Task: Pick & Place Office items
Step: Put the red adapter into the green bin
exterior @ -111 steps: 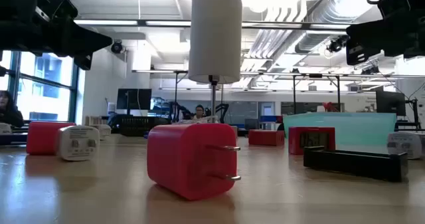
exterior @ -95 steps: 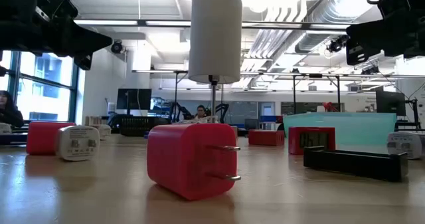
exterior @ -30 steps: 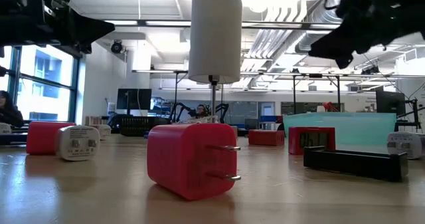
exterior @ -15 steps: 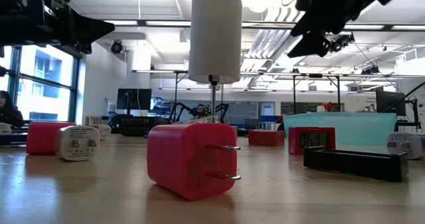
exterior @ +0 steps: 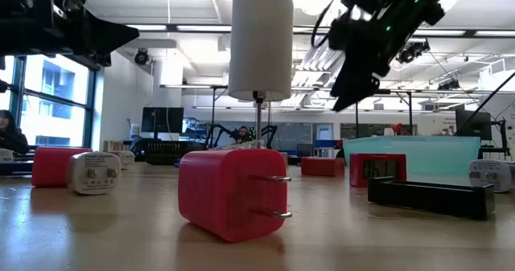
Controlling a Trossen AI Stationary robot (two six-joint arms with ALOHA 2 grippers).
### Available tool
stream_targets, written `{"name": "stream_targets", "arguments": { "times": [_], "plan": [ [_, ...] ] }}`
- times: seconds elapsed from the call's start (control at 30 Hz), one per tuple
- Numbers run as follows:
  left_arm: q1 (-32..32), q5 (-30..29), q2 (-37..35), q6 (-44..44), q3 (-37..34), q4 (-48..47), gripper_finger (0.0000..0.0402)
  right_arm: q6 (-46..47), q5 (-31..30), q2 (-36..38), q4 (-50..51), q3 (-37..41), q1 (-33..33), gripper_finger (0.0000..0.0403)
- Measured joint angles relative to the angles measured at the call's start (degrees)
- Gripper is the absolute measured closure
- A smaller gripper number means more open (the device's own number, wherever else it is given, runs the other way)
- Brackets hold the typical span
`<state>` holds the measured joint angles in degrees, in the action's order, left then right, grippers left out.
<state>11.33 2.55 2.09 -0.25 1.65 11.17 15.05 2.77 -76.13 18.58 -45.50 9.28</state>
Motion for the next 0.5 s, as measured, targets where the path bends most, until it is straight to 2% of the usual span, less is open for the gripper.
{"name": "stream_targets", "arguments": {
  "times": [0.13, 0.23, 0.5],
  "plan": [
    [0.0, 0.0, 0.0, -5.7, 0.0, 0.0, 0.0401, -0.8, 3.2, -2.9, -1.1, 0.0, 0.3, 0.0077],
    [0.0, 0.0, 0.0, -9.1, 0.0, 0.0, 0.0401, -1.6, 2.9, -4.7, -2.5, 0.0, 0.2, 0.0077],
    [0.0, 0.2, 0.0, -10.8, 0.0, 0.0, 0.0401, 0.8, -4.4, -9.1, -6.8, 0.0, -0.2, 0.0081]
  ]
}}
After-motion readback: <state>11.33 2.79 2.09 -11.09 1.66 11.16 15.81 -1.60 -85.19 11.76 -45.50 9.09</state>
